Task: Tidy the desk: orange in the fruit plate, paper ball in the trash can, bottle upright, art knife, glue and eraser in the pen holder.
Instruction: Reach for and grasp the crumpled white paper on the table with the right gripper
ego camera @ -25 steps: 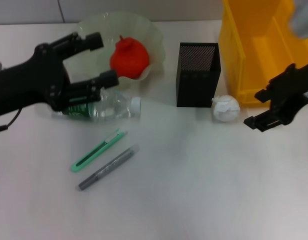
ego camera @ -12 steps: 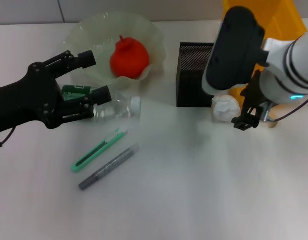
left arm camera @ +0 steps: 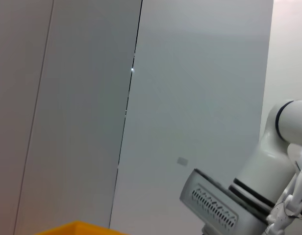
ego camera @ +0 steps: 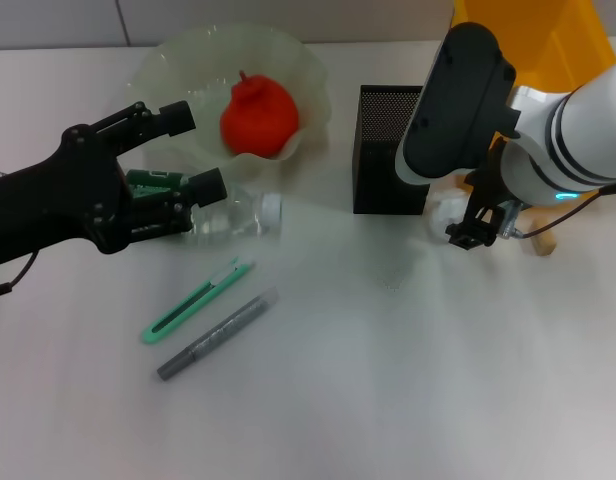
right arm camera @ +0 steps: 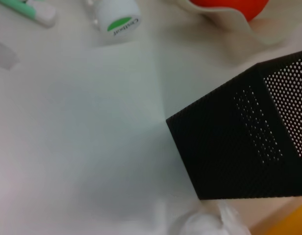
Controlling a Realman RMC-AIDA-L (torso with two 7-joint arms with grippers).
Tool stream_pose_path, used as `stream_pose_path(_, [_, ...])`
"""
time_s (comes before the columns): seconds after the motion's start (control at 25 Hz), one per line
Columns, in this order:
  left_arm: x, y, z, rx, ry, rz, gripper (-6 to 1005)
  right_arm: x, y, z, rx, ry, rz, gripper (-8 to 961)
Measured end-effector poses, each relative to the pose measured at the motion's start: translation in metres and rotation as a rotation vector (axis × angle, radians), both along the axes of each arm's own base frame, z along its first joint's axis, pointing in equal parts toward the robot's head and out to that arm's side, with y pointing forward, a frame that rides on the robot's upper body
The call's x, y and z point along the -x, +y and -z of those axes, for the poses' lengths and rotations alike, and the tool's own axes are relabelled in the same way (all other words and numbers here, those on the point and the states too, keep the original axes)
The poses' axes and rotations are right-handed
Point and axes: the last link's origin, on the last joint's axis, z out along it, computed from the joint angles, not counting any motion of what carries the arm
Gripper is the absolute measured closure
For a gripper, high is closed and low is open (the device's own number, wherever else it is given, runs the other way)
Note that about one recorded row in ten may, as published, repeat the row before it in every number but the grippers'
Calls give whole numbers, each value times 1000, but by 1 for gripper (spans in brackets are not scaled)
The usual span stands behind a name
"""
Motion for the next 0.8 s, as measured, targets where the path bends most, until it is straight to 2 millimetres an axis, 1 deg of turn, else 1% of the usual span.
stream_pose_path(0.48, [-1, 3, 3, 7, -7, -9, 140, -10, 4, 17, 38, -5, 16, 317])
stream_pose_path(0.8, [1, 4, 4, 2, -4, -25, 140, -14, 3, 18, 47, -18, 42, 317])
